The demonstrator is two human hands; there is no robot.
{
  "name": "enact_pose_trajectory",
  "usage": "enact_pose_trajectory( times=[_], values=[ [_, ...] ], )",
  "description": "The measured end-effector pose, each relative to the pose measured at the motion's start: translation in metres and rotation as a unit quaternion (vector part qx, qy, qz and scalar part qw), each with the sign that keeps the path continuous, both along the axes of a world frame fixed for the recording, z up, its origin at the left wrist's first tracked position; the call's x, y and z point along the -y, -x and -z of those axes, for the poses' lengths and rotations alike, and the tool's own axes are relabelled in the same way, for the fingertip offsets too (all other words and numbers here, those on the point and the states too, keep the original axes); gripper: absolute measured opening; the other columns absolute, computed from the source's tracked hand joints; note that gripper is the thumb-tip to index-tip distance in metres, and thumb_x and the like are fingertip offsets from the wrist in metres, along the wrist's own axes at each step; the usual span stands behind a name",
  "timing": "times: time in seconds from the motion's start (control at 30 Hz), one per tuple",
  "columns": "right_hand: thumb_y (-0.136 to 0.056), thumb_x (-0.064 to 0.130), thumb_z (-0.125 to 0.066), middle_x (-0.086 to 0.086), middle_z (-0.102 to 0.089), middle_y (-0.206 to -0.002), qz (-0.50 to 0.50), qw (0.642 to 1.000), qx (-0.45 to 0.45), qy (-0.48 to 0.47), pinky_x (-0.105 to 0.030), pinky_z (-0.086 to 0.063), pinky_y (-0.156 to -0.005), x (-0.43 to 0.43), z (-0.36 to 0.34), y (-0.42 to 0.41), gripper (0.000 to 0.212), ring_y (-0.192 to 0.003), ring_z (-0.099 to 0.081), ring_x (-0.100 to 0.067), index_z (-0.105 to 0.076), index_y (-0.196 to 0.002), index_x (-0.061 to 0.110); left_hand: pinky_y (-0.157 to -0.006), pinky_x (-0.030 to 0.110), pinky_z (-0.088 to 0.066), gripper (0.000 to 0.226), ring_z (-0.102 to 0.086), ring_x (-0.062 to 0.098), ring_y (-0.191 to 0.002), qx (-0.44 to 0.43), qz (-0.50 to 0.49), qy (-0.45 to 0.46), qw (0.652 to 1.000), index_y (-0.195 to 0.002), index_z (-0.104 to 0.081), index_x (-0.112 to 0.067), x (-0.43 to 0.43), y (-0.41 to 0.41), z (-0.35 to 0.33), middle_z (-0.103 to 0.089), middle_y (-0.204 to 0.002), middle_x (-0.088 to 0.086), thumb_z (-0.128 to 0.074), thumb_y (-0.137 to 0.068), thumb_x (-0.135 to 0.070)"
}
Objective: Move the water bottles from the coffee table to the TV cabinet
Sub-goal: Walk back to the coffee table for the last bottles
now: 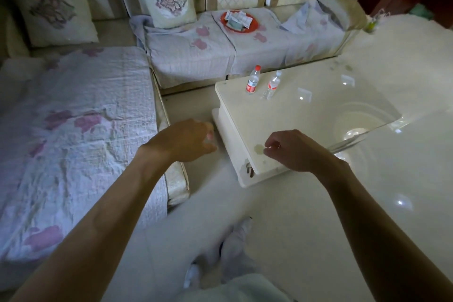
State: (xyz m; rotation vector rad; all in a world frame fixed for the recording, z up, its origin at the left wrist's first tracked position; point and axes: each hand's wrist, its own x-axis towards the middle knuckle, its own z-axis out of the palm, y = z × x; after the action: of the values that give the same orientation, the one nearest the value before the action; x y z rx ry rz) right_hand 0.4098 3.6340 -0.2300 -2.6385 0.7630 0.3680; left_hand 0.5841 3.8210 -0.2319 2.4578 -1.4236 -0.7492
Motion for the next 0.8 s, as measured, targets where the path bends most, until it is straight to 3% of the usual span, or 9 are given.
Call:
enact_pose_trajectory(
  times=[0.43,0.63,0.8],
  values=[
    [-0.090,0.039,-0.060,-0.006,-0.073,-0.109,-0.024,0.999,0.014,-0.022,-0.033,-0.050,-0.090,0.174,-0.008,-0.117,0.032,-0.103,-0.065,-0.022,-0.069,-0.109,0.015,-0.083,0.031,-0.048,0.034,-0.060,0.018,-0.096,0.063,0.016,-0.034,0.997,-0.109,-0.061,-0.019,0.171,-0.102,-0.041,-0.066,-0.108,0.001,-0.056,-0.088,-0.045],
    [-0.091,0.040,-0.058,-0.007,-0.071,-0.113,-0.013,0.999,-0.022,-0.039,-0.033,-0.048,-0.090,0.244,0.011,-0.145,0.034,-0.105,-0.064,-0.023,-0.067,-0.113,0.014,-0.084,0.033,-0.048,0.028,-0.060,0.020,-0.099,0.056,0.017,-0.017,0.998,-0.099,-0.058,-0.021,0.246,-0.125,-0.009,-0.066,-0.109,0.002,-0.057,-0.087,-0.046],
    [-0.093,0.039,-0.057,-0.009,-0.070,-0.118,0.015,0.998,-0.034,-0.049,-0.033,-0.050,-0.090,0.298,0.037,-0.171,0.036,-0.108,-0.064,-0.025,-0.068,-0.116,0.013,-0.083,0.031,-0.046,0.032,-0.060,0.018,-0.098,0.034,0.039,-0.025,0.998,-0.109,-0.060,-0.024,0.309,-0.169,0.019,-0.065,-0.109,0.000,-0.056,-0.087,-0.046]
  ],
)
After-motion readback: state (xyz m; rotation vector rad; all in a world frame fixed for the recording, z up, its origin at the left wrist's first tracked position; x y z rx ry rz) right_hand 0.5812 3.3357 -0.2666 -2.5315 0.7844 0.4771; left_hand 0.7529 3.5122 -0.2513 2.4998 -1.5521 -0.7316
